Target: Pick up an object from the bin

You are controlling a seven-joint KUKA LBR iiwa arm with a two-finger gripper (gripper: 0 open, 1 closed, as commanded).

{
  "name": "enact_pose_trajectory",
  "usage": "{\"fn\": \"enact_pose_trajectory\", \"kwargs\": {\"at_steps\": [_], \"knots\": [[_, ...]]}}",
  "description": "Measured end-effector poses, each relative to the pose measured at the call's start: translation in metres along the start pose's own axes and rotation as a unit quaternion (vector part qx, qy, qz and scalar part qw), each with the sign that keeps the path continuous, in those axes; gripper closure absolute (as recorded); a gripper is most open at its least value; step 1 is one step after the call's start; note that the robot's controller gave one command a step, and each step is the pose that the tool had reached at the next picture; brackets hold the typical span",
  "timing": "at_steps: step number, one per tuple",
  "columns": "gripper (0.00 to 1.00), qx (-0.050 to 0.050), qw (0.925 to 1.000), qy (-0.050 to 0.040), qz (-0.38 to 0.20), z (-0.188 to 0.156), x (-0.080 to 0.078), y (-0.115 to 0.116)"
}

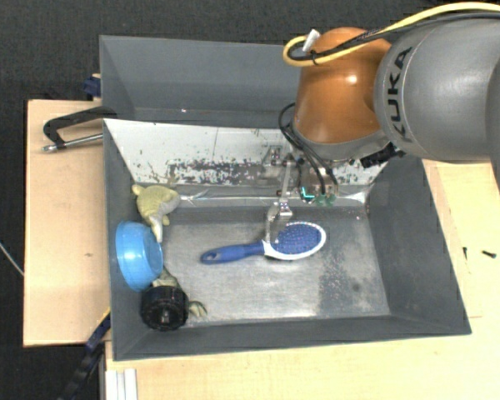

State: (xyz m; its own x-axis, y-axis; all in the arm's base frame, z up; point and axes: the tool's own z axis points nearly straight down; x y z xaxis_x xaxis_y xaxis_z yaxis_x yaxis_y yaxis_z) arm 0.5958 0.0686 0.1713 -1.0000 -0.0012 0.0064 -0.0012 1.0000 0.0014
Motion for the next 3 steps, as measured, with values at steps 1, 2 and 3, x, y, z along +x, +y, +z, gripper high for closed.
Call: {"fn": "enact_pose_trajectory", "kwargs": {"at_steps": [1, 2, 3], "knots": [[0.00, 0.001, 0.9857, -0.0073, -0.168, 0.099, 0.011, -0.022], [1.00, 0.000, 0.9857, -0.0119, -0.168, 0.096, 0.008, -0.021], [1.00, 0.001, 0.9838, -0.0097, -0.179, -0.033, 0.014, 0.000]]}}
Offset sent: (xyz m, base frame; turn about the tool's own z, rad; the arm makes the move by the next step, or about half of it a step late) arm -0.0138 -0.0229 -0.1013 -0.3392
